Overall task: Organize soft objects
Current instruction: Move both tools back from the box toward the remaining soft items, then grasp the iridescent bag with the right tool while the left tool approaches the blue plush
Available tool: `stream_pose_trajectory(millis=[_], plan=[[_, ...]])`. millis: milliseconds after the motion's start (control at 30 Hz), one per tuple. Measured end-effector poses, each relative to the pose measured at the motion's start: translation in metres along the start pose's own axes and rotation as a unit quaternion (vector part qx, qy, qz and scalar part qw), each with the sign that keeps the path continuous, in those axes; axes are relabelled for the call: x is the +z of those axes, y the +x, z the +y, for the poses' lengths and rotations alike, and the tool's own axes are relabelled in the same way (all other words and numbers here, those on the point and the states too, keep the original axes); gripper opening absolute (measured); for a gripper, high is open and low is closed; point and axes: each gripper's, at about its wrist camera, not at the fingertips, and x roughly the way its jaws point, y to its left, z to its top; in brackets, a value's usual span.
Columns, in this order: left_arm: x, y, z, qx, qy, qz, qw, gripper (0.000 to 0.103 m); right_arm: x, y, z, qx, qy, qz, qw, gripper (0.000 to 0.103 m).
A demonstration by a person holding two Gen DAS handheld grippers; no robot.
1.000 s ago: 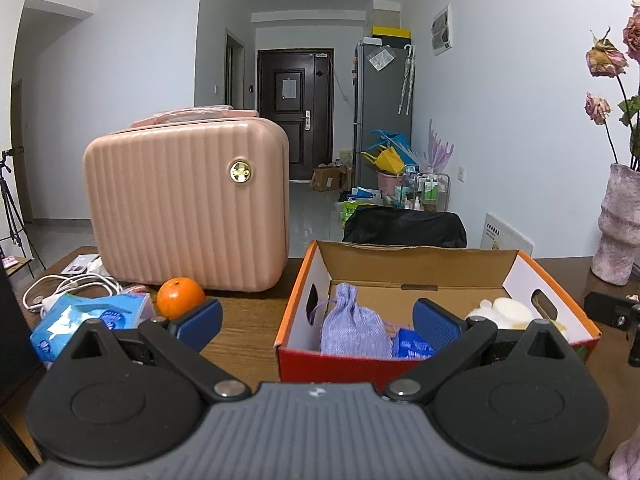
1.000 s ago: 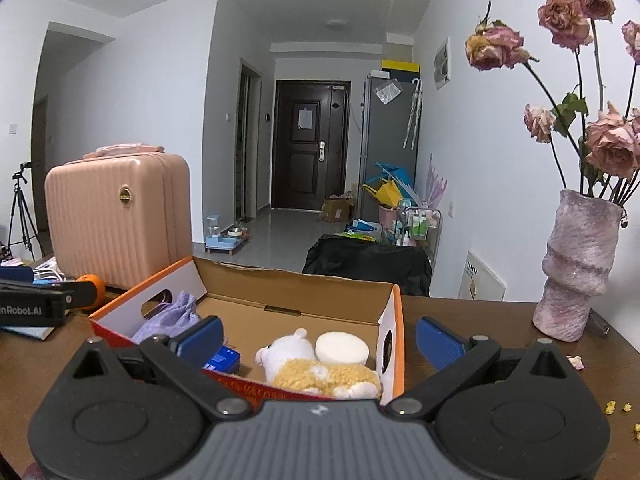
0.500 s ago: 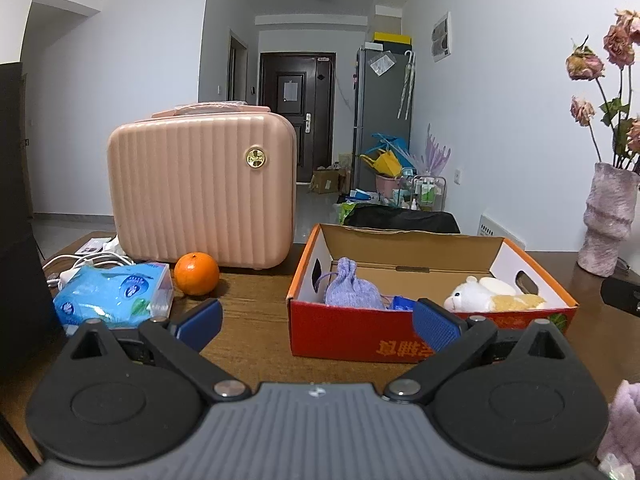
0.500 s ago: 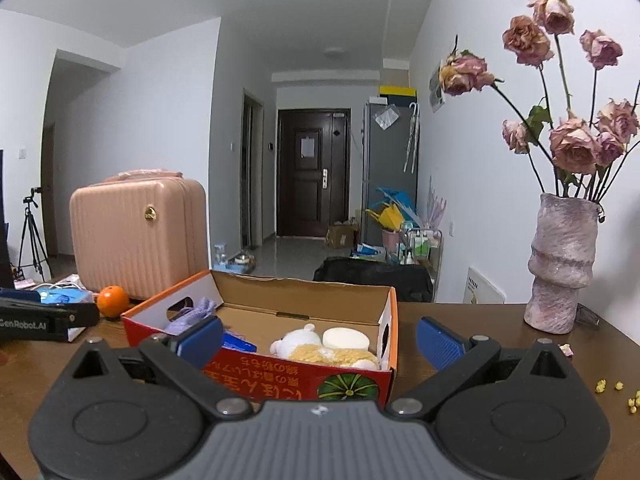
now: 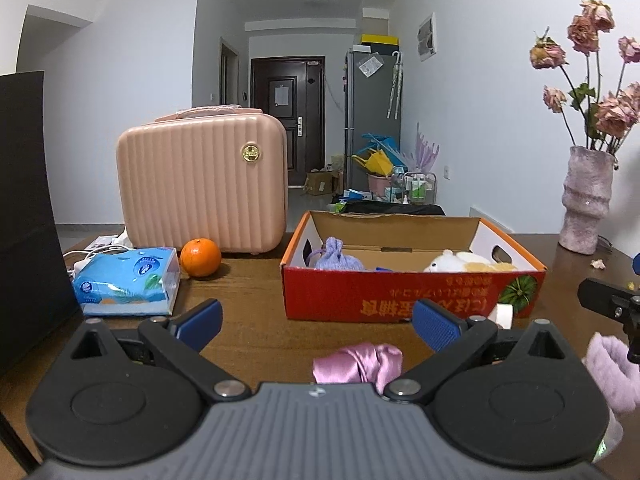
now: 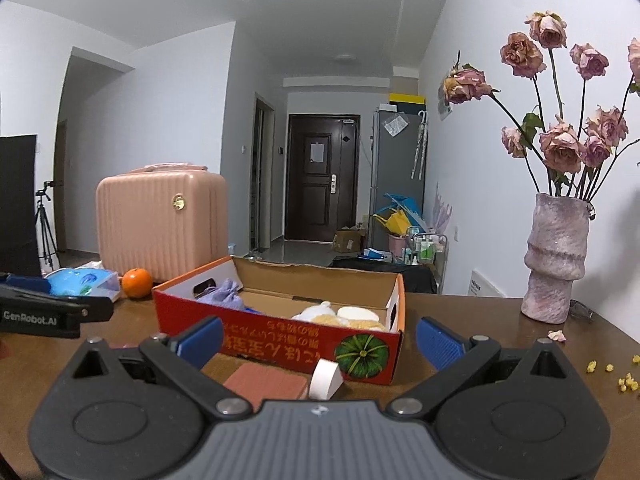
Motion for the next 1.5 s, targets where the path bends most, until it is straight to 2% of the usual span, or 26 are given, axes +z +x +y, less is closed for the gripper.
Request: stream_pose_trajectory(millis=[633, 1033, 1133, 1400, 1467, 1500], plan=[[-0.035, -0.044, 0.004, -0.007, 0.011, 0.025, 0.9996, 0.103, -0.03, -0.045, 0.011, 0.017, 0.006, 0.031, 0.999, 0.103], [-0.038, -0.048, 0.011, -0.011, 0.007, 0.035, 0.9993, 0.103, -0.04, -0.037, 0.02, 0.034, -0.01, 0.065, 0.997, 0.102], [-0.039, -0.046, 0.011, -0.014, 0.008, 0.044, 0.9989, 0.103, -0.043, -0.032, 0.023, 0.044, -0.014, 0.082, 0.996, 0.096], [-0.041, -0.042, 0.008, -0.016, 0.013, 0.065, 0.9977, 0.103, -0.058, -0.006, 0.029, 0.049, -0.02, 0.171, 0.984, 0.072], [-0.042, -0.042, 0.007, -0.02, 0.016, 0.066, 0.9975, 0.103, -0.062, -0.001, 0.028, 0.048, -0.019, 0.186, 0.981, 0.052], [-0.042, -0.042, 0.006, -0.02, 0.017, 0.066, 0.9974, 0.103, -0.063, 0.0, 0.028, 0.046, -0.017, 0.191, 0.98, 0.046]])
